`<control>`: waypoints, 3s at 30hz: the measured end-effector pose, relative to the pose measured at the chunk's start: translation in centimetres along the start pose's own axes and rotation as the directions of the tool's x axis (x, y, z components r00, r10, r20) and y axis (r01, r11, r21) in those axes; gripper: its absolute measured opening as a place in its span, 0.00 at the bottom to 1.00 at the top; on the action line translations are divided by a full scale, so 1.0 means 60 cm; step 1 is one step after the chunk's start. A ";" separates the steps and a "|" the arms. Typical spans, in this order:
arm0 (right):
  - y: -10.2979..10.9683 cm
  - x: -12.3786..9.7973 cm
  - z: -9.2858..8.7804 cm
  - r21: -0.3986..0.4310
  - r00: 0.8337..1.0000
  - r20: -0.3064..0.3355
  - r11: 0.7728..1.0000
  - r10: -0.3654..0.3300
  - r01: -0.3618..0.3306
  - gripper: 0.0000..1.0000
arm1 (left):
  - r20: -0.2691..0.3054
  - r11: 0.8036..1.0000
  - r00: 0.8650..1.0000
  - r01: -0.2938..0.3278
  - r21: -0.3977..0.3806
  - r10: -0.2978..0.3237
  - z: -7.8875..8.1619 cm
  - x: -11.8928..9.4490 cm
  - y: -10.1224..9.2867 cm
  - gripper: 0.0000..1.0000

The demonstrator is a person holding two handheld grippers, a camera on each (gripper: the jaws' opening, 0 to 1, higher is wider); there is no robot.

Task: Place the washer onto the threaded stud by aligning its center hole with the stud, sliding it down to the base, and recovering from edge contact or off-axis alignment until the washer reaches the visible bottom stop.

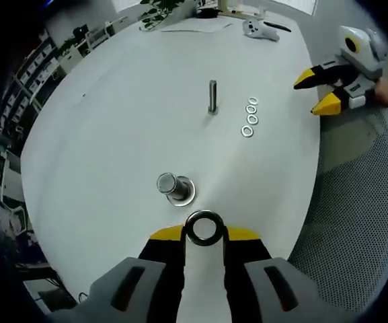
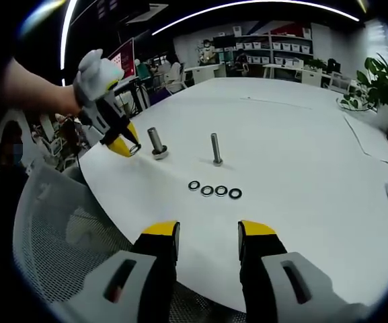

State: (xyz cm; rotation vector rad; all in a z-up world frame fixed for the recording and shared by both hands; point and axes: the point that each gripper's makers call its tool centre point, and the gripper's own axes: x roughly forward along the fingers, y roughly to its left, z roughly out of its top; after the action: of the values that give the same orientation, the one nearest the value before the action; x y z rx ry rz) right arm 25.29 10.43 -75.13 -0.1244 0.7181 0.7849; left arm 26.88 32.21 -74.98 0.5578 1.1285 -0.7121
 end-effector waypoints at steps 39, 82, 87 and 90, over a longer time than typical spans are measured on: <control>0.002 0.001 -0.002 0.007 1.000 0.005 1.000 -0.005 0.005 0.37 | 0.040 0.998 0.999 -0.007 0.068 0.005 0.073 -0.005 0.045 0.19; -0.001 0.002 0.000 0.018 1.000 0.012 1.000 -0.012 0.012 0.37 | -0.022 1.000 1.000 -0.004 0.013 0.004 0.049 0.071 0.047 0.19; -0.002 0.002 0.000 0.018 1.000 0.010 1.000 -0.013 0.013 0.37 | -0.016 1.000 1.000 -0.003 -0.011 0.003 0.044 0.079 0.050 0.19; -0.002 0.002 0.000 0.019 1.000 0.009 1.000 -0.013 0.013 0.37 | -0.003 1.000 1.000 -0.002 -0.008 0.002 0.043 0.082 0.050 0.20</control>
State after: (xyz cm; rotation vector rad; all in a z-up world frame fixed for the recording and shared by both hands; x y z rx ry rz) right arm 25.41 10.39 -75.23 -0.1086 0.7154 0.7655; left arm 31.96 31.22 -78.61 0.5533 1.1328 -0.7050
